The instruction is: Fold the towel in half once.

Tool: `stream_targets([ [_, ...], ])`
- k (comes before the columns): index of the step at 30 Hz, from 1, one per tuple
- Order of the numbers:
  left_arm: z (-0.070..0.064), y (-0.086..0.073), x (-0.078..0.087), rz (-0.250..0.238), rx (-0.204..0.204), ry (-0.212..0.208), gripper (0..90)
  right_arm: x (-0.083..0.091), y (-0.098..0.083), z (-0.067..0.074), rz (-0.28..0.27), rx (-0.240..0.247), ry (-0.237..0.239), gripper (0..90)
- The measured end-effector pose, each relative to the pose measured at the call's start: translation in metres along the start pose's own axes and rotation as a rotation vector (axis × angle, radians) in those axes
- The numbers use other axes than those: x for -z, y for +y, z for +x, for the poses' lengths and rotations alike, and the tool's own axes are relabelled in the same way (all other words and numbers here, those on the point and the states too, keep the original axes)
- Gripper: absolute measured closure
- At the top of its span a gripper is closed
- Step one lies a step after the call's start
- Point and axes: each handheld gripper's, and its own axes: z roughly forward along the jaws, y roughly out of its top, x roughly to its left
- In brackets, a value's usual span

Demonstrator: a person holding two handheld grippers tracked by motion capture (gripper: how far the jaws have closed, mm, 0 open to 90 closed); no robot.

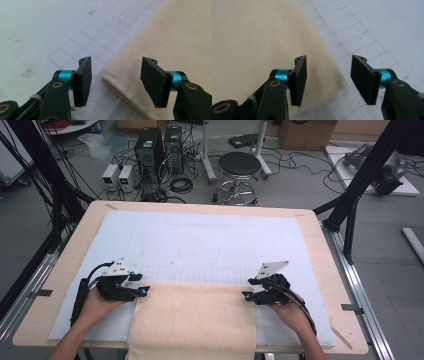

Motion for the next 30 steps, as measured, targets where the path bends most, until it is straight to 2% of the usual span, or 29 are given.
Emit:
stream_targets([
  [2, 0.003, -0.002, -0.007, 0.029, 0.015, -0.029, 42.9, -0.004, -0.002, -0.004, 0.013, -0.014, 0.005, 43.9],
  [5, 0.003, -0.002, -0.008, 0.024, 0.017, -0.042, 46.8, -0.009, -0.004, -0.01, 0.042, -0.035, 0.028, 45.1],
  [6, 0.002, -0.002, -0.008, 0.021, 0.016, -0.048, 51.9, -0.01, -0.005, -0.011, 0.047, -0.038, 0.038, 47.9],
  [8, 0.001, -0.002, -0.007, 0.027, 0.012, -0.046, 55.7, -0.014, -0.005, -0.011, 0.06, -0.037, 0.076, 57.3],
  [10, 0.001, -0.002, -0.007, 0.027, 0.025, -0.086, 69.5, -0.016, -0.004, -0.01, 0.061, -0.044, 0.113, 72.0],
  [11, -0.001, -0.001, -0.007, 0.031, 0.021, -0.084, 73.6, -0.015, -0.003, -0.009, 0.061, -0.043, 0.134, 77.3],
  [14, -0.003, 0.001, -0.005, 0.024, 0.013, -0.07, 81.9, -0.014, -0.003, -0.009, 0.067, -0.056, 0.169, 83.0],
  [16, 0.001, 0.003, -0.005, 0.01, 0.026, -0.045, 83.4, -0.012, 0.0, -0.009, 0.068, -0.032, 0.145, 83.7],
  [18, 0.011, 0.01, -0.01, -0.019, 0.071, -0.01, 84.1, -0.01, 0.008, -0.014, 0.077, -0.018, 0.107, 84.0],
  [19, 0.017, 0.016, -0.013, -0.025, 0.091, 0.013, 84.4, -0.01, 0.015, -0.019, 0.079, -0.015, 0.081, 84.2],
  [21, 0.028, 0.034, -0.018, -0.031, 0.099, 0.078, 84.5, -0.009, 0.032, -0.033, 0.069, 0.003, 0.024, 84.3],
  [23, 0.04, 0.055, -0.02, -0.07, 0.119, 0.143, 84.7, -0.008, 0.051, -0.05, 0.06, 0.017, -0.049, 84.3],
  [25, 0.054, 0.08, -0.018, -0.121, 0.148, 0.196, 84.8, -0.005, 0.068, -0.071, 0.05, -0.009, -0.093, 84.3],
  [26, 0.057, 0.088, -0.017, -0.133, 0.154, 0.208, 84.9, -0.003, 0.077, -0.084, 0.038, -0.038, -0.111, 84.4],
  [29, 0.068, 0.12, -0.015, -0.138, 0.131, 0.259, 84.9, 0.003, 0.097, -0.105, 0.022, -0.062, -0.156, 84.4],
  [30, 0.073, 0.128, -0.015, -0.147, 0.131, 0.265, 84.9, 0.006, 0.103, -0.111, 0.01, -0.064, -0.168, 84.3],
])
